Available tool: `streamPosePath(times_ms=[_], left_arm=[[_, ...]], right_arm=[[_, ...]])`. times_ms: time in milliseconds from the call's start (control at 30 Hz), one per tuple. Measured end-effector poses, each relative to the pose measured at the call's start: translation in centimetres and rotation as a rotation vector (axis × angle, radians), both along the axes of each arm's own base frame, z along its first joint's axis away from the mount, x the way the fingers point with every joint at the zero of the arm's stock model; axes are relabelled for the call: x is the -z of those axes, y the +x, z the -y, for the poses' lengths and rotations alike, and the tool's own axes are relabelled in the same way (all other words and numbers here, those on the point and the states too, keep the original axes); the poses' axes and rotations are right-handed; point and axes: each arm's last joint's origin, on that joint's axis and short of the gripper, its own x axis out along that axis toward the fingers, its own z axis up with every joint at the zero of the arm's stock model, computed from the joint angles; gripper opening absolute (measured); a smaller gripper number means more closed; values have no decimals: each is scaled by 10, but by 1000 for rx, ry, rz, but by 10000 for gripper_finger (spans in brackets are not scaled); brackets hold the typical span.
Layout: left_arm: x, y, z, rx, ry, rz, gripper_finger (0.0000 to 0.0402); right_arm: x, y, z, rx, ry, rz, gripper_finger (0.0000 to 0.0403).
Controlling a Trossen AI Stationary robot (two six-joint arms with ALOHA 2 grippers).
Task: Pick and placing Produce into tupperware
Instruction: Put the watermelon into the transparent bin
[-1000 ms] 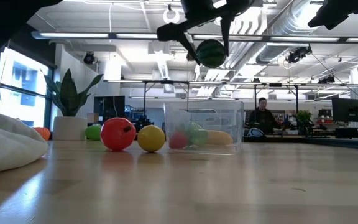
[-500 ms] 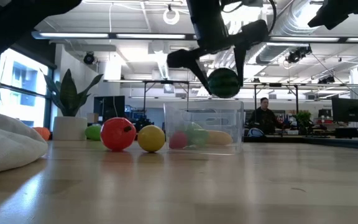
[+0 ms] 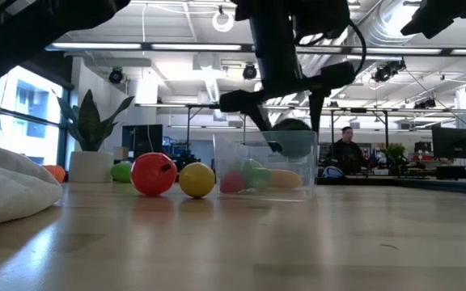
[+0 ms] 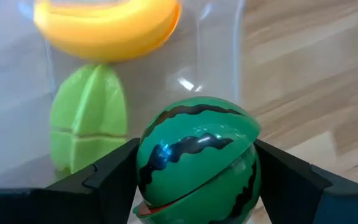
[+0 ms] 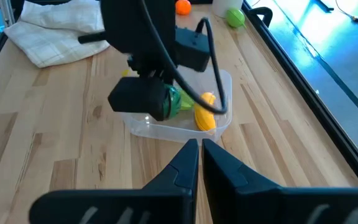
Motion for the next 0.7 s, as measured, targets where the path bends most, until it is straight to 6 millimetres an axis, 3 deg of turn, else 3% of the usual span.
streamPosePath(times_ms=[367, 700], left_arm=[[22, 2, -3, -18, -33, -58, 269], [21, 1, -6, -36, -25, -54, 269]], right_arm=[[0, 0, 0, 0, 0, 0, 11], [0, 0, 0, 0, 0, 0, 11]])
